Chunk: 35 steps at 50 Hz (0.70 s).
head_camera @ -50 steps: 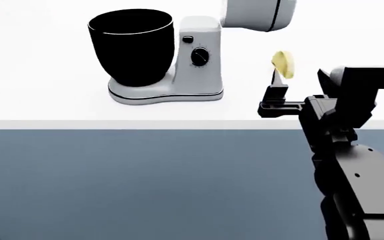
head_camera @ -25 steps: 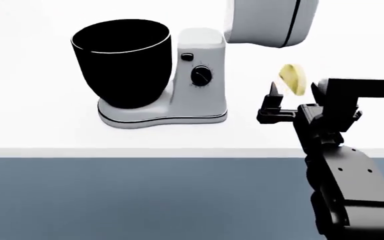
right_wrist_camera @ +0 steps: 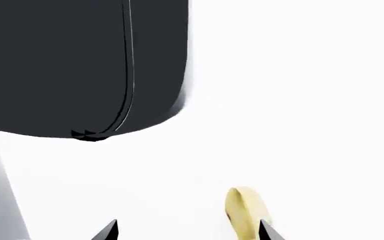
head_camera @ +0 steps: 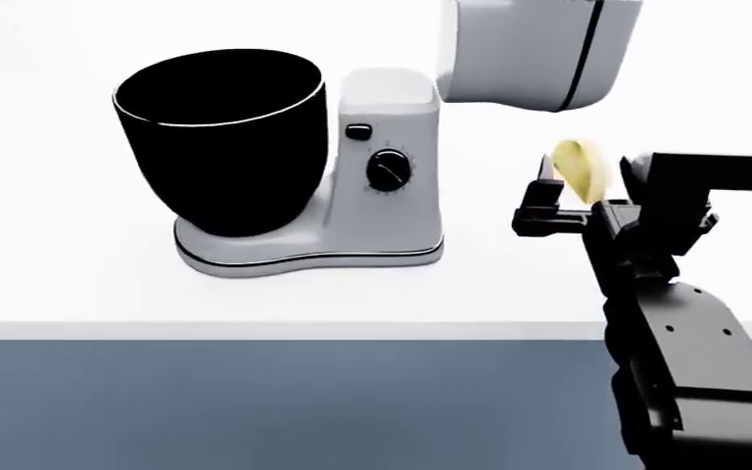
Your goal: Place the cheese in the stand mixer bowl.
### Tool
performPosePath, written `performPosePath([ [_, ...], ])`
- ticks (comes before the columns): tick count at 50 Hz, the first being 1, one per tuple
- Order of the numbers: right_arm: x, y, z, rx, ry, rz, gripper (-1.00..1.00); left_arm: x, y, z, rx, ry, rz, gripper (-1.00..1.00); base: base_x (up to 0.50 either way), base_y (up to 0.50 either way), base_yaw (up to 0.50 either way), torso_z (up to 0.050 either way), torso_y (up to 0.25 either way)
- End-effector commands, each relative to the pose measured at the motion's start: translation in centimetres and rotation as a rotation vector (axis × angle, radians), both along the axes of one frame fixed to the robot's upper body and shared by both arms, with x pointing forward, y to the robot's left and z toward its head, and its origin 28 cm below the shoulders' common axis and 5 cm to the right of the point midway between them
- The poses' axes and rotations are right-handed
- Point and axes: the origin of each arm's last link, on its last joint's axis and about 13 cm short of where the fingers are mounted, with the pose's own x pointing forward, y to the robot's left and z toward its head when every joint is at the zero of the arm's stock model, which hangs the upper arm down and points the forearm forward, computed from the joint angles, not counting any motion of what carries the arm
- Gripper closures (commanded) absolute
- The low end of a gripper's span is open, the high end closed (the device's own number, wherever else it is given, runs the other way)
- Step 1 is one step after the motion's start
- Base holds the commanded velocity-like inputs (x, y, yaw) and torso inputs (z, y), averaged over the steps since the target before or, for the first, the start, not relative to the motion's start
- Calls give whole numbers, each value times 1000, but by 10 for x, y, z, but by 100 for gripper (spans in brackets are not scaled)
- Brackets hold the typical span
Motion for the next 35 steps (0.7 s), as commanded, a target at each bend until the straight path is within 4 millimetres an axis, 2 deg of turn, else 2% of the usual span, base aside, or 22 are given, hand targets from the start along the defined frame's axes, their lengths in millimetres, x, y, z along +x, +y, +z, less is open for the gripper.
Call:
performPosePath([
  [1,1,0,3,15,-15,13,-100,0,1,-1,-4,1,6,-100,0,0,0,0,0],
  [8,-1,-1,9,4,-41,16,-100,0,1,-1,-5,2,7,-100,6,0,0,0,0],
  [14,-2,-3,13,5,-73,15,-100,0,1,-1,-8,4,7,-100,471,0,0,0,0],
  [19,-1,-4,15,-2,-69,-8,-100,1,1,-1,-9,4,6,-100,0,0,0,0,0],
  [29,14,-24,8,-8,-13,-93,-100,2,2,-2,-16,6,3,-100,0,0,0,0,0],
  [35,15,-34,2,-28,12,-139,-100,2,2,-3,-15,8,3,-100,0,0,0,0,0],
])
